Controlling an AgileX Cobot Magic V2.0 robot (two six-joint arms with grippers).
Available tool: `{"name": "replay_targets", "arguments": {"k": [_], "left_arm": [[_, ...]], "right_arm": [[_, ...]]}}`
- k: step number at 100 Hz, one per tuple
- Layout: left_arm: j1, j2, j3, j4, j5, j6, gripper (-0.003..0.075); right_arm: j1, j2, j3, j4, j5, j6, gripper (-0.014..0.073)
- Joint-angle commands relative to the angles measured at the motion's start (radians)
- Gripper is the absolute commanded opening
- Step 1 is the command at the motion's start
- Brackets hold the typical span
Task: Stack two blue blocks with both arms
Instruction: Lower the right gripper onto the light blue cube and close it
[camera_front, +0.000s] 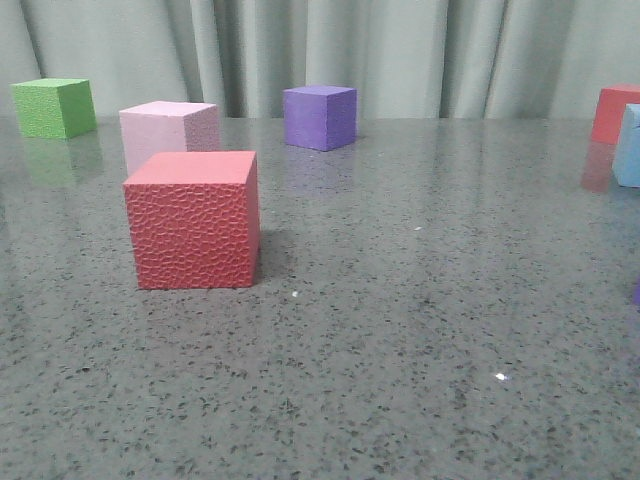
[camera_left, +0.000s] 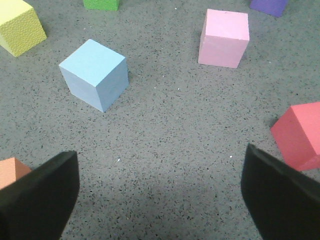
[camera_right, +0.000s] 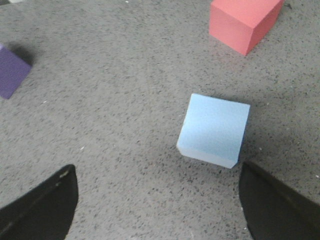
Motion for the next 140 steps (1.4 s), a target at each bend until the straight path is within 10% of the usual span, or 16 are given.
{"name": "replay_targets", "arguments": {"k": [1, 140], "left_arm": [[-0.009, 0.007, -0.034, -0.013, -0.062, 0.000, 0.0617], [-0.009, 0.007, -0.034, -0.013, -0.062, 0.000, 0.0617]], "right_arm": [[-0.022, 0.021, -0.068, -0.008, -0.022, -0.001, 0.0644], [-0.078, 0.390, -0.120, -0.048, -0.087, 0.033, 0.0644]]}}
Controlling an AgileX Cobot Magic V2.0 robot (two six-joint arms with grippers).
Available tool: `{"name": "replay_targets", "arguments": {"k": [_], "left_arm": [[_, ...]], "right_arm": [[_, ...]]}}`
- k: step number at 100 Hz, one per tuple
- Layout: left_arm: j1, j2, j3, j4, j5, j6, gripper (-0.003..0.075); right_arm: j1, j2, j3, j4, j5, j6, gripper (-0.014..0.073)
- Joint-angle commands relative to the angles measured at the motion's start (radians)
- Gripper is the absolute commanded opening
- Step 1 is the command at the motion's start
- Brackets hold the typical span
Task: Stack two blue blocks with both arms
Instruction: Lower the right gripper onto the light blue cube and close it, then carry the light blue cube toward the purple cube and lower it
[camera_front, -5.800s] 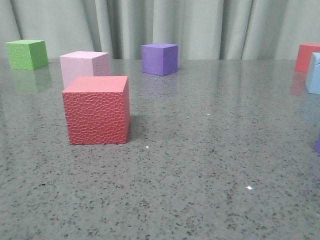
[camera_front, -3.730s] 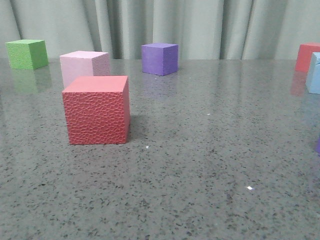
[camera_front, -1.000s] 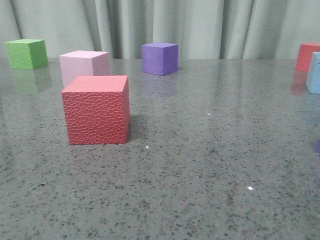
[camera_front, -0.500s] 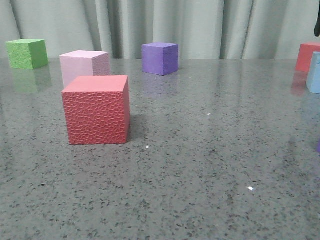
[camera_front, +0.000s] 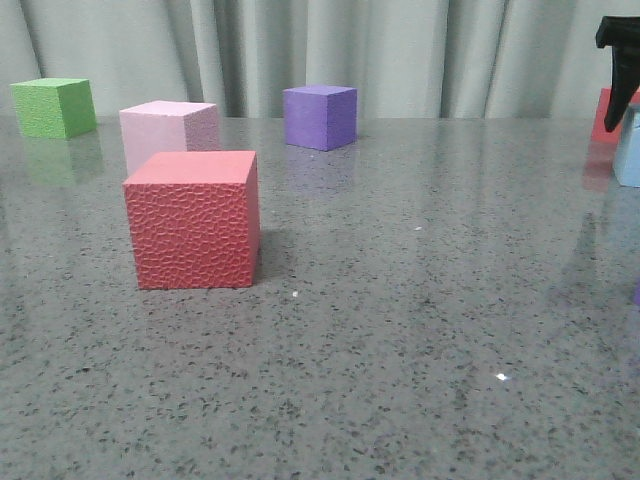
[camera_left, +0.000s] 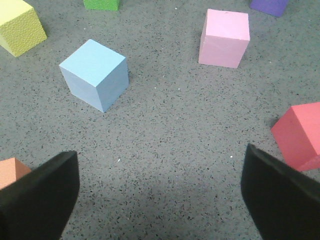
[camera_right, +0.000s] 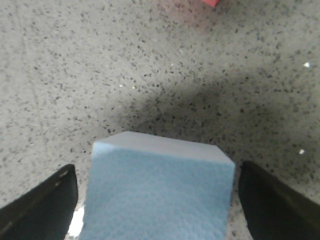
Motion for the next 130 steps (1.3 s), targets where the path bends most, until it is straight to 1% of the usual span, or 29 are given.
{"name": "replay_targets", "arguments": {"k": [1, 44, 48, 51, 52, 53, 58, 59, 60, 64, 65, 70, 75, 88, 107, 117, 130], "left_arm": [[-0.009, 0.007, -0.034, -0.013, -0.062, -0.001, 0.0617], [-0.009, 0.007, -0.034, -0.013, -0.062, -0.001, 0.0617], [-0.009, 0.007, -0.034, -0.013, -0.062, -0.001, 0.0617], [-0.009, 0.007, -0.034, -0.013, -0.062, -0.001, 0.0617], [-0.009, 0.007, -0.034, -0.013, -0.062, -0.001, 0.0617], [-0.009, 0.007, -0.034, -0.013, -0.062, -0.001, 0.0617], [-0.009, 0.007, -0.034, -0.013, -0.062, -0.001, 0.0617], [-0.009, 0.007, -0.034, -0.013, -0.062, -0.001, 0.0617], [-0.009, 0.007, -0.034, -0.013, -0.062, -0.001, 0.0617], [-0.009, 0.007, -0.034, -0.013, -0.062, -0.001, 0.0617], [-0.009, 0.007, -0.034, -0.013, -0.062, -0.001, 0.0617], [-0.009, 0.007, -0.034, -0.013, -0.062, -0.001, 0.0617], [-0.009, 0.007, -0.034, -0.013, -0.062, -0.001, 0.0617], [-0.009, 0.007, -0.034, -0.013, -0.062, -0.001, 0.0617], [-0.009, 0.007, -0.034, -0.013, -0.062, -0.001, 0.0617], [-0.009, 0.007, -0.034, -0.013, -0.062, -0.001, 0.0617], [-0.009, 0.007, -0.034, -0.013, -0.062, -0.001, 0.0617]], "right_arm": [[-0.006, -0.030, -0.035, -0.012, -0.048, 0.003, 0.0644], [-0.006, -0.019, -0.035, -0.012, -0.032, 0.003, 0.0639], [-0.006, -0.019, -0.035, -0.012, -0.029, 0.003, 0.0622], [-0.006, -0.019, -0.035, -0.012, -0.027, 0.003, 0.0592], [-0.006, -0.019, -0.035, -0.012, -0.027, 0.003, 0.0570], [-0.006, -0.019, -0.035, -0.012, -0.027, 0.003, 0.0570], [-0.006, -0.019, -0.035, -0.012, -0.023, 0.003, 0.0509], [-0.006, -0.019, -0.035, -0.012, -0.022, 0.003, 0.0482], [-0.006, -0.019, -0.035, -0.012, -0.022, 0.003, 0.0482], [-0.006, -0.019, -0.035, -0.012, -0.019, 0.003, 0.0419], [-0.006, -0.019, -0.035, -0.012, -0.019, 0.003, 0.0419], [-0.006, -0.019, -0.035, -0.012, -0.016, 0.003, 0.0359], [-0.006, -0.019, -0.035, -0.012, -0.016, 0.003, 0.0328], [-0.006, -0.019, -0.062, -0.012, 0.020, 0.003, 0.0325], [0.010, -0.019, -0.204, -0.011, 0.178, 0.003, 0.0325], [0.048, -0.019, -0.290, -0.011, 0.238, 0.002, 0.0325], [0.117, -0.019, -0.379, -0.011, 0.252, 0.002, 0.0325]]}}
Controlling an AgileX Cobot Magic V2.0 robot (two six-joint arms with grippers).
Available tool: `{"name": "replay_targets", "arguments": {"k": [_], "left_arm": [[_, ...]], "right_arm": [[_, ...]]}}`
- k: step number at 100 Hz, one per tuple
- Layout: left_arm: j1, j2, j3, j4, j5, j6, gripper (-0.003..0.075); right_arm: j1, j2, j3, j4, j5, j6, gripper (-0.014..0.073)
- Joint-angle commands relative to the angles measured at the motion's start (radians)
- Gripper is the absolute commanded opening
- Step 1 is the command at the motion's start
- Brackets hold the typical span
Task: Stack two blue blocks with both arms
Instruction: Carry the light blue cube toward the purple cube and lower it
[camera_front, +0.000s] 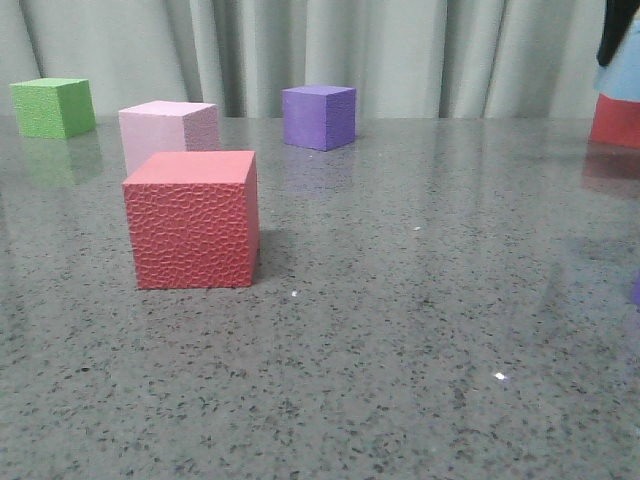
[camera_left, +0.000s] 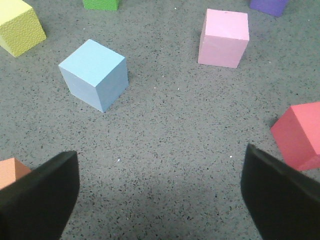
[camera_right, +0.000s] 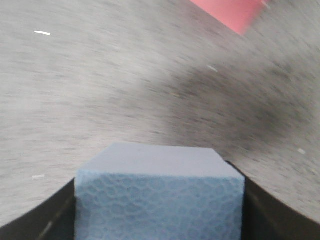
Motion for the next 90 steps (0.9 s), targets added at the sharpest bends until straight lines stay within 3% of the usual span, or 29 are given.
{"name": "replay_targets", "arguments": {"k": [1, 42, 90], "left_arm": [[-0.009, 0.005, -0.034, -0.013, -0.062, -0.001, 0.0617], [-0.009, 0.005, -0.034, -0.013, -0.062, -0.001, 0.0617], [-0.009, 0.005, -0.034, -0.013, -0.062, -0.001, 0.0617]], "right_arm": [[0.048, -0.047, -0.084, -0.002, -0.008, -0.004, 0.0325], [0.295, -0.014, -0.129, -0.002, -0.060, 0.052, 0.0332], [0.446, 0.110, -0.176, -0.004, -0.111, 0.179, 0.0332]]}}
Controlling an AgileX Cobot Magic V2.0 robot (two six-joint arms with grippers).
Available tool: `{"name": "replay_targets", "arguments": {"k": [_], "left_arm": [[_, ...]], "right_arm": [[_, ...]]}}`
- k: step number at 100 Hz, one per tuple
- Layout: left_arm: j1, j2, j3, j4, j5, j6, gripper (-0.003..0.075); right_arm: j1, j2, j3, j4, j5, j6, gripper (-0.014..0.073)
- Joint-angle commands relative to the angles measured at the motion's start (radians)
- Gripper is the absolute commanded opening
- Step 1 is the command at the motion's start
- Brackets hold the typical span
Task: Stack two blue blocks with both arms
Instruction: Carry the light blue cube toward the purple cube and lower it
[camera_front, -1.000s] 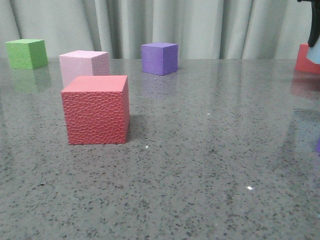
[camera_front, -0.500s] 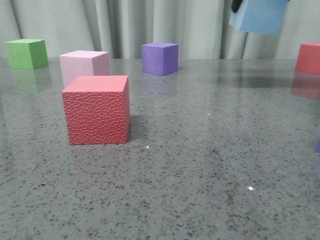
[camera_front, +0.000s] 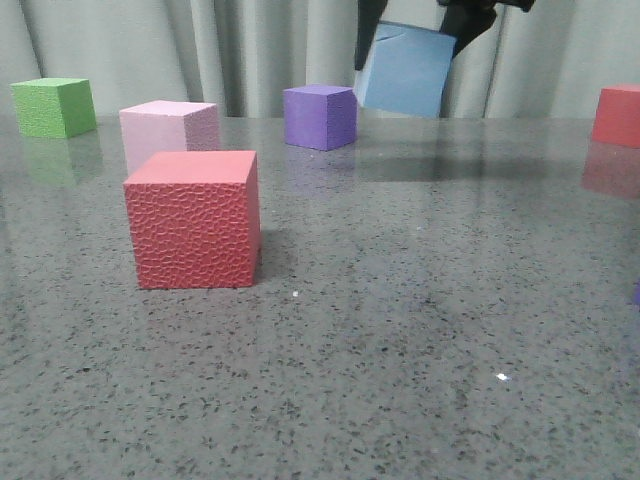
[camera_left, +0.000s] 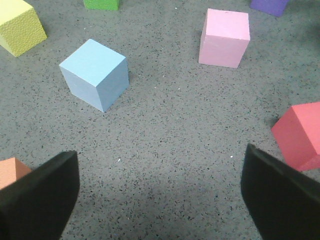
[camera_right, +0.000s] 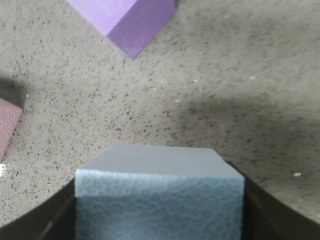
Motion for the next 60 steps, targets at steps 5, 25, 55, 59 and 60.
{"name": "replay_targets", "arguments": {"k": [5, 25, 55, 59, 60], "left_arm": [[-0.009, 0.005, -0.034, -0.013, -0.062, -0.001, 0.0617], [-0.009, 0.005, -0.034, -0.013, -0.062, -0.001, 0.0617], [-0.009, 0.005, -0.034, -0.013, -0.062, -0.001, 0.0617], [-0.009, 0.005, -0.034, -0.013, -0.062, -0.001, 0.0617], [-0.009, 0.005, -0.034, -0.013, -0.062, -0.001, 0.0617]], "right_arm": [[0.021, -0.019, -0.038, -0.004, -0.040, 0.033, 0.0332], [0.047, 0.018, -0.038, -0.003, -0.028, 0.077, 0.0331], [0.053, 0.026, -0.038, -0.004, -0.031, 0.116, 0.0331], [0.053, 0.026, -0.038, -0.004, -0.031, 0.117, 0.0331], [0.053, 0.026, -0.038, -0.004, -0.031, 0.117, 0.0331]]}}
